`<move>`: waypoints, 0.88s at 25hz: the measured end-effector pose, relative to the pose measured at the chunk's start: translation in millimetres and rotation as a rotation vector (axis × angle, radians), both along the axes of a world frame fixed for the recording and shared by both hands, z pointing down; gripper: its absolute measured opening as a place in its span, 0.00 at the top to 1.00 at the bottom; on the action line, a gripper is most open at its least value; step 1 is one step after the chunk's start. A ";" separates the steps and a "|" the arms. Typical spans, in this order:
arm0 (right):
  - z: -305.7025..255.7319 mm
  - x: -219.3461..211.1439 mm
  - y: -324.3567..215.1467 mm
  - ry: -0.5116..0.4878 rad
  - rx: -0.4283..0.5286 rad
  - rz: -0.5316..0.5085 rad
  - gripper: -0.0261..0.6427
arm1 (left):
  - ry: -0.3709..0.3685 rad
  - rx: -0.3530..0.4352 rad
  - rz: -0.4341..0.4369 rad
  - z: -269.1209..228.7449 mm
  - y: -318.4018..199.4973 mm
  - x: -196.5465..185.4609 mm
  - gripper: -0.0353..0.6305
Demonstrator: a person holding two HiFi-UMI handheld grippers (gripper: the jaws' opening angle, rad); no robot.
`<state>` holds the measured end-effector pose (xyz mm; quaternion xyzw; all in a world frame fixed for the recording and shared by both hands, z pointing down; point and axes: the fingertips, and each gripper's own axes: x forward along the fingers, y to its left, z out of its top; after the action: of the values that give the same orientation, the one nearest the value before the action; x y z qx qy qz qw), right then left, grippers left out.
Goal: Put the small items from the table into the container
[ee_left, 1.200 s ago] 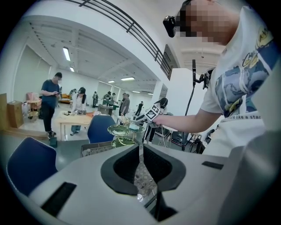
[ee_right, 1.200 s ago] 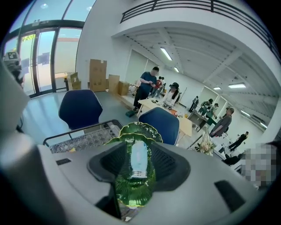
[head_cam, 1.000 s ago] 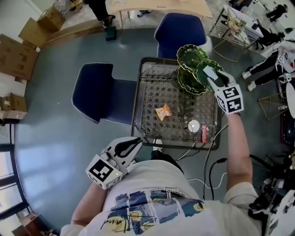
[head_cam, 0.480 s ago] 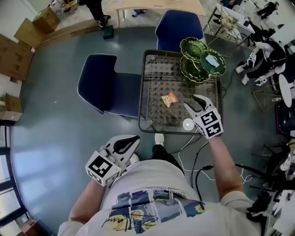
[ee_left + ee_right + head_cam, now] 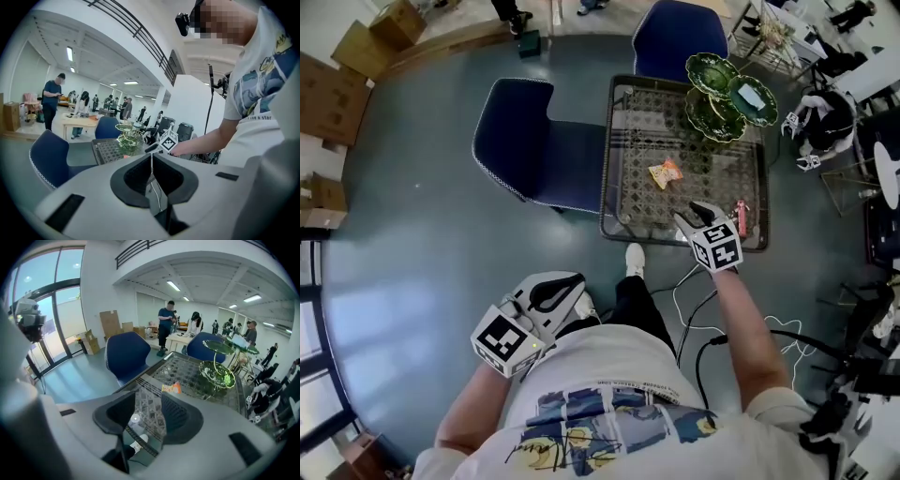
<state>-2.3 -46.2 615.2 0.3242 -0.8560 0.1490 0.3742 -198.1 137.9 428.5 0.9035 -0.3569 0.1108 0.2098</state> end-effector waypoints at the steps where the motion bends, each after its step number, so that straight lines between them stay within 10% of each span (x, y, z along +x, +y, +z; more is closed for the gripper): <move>1: 9.5 2.9 -6.7 -0.001 -0.018 0.021 0.69 | -0.002 0.000 -0.005 0.4 1.6 -1.6 0.93; 22: 139.8 10.6 -146.6 -0.187 -0.377 0.174 0.79 | -0.064 -0.070 -0.202 -5.2 -94.7 31.5 0.93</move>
<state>8.3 -192.8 755.0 0.3062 -0.8126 0.3675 0.3330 -166.6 43.2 423.3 0.8511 -0.4486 0.1303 0.2398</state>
